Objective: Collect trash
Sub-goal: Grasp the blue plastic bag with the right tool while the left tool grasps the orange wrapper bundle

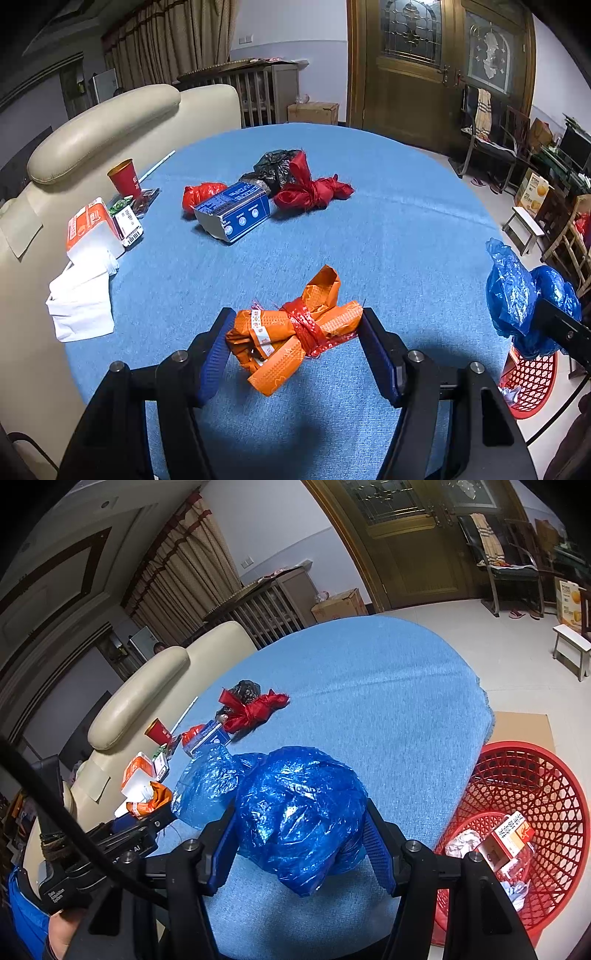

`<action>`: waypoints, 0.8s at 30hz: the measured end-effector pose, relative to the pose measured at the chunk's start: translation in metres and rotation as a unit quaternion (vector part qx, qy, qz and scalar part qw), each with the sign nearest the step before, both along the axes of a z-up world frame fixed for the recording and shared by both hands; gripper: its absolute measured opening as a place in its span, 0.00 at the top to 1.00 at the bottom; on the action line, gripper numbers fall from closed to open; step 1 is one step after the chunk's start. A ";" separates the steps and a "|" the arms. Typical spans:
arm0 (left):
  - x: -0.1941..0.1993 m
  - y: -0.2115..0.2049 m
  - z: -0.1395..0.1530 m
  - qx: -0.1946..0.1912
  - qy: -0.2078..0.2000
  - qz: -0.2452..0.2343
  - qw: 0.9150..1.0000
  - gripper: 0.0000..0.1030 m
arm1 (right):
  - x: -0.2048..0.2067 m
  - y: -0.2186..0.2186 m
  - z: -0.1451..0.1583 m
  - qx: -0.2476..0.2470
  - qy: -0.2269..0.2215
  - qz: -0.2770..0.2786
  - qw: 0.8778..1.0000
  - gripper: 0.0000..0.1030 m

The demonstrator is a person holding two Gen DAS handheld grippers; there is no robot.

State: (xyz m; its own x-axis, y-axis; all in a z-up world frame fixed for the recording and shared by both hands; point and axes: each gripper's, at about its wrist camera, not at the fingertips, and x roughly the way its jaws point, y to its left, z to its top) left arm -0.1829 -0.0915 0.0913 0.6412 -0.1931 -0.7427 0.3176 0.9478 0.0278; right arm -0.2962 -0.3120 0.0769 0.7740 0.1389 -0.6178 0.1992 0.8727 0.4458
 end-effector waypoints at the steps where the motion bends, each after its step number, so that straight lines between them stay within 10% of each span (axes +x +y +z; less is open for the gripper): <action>1: 0.000 0.000 0.000 0.000 0.000 0.000 1.000 0.33 | 0.000 0.000 0.000 0.000 -0.001 0.000 1.000 0.37; 24: -0.005 -0.013 0.003 0.002 -0.005 -0.015 1.000 0.34 | -0.015 -0.010 0.009 -0.007 -0.012 -0.017 1.000 0.37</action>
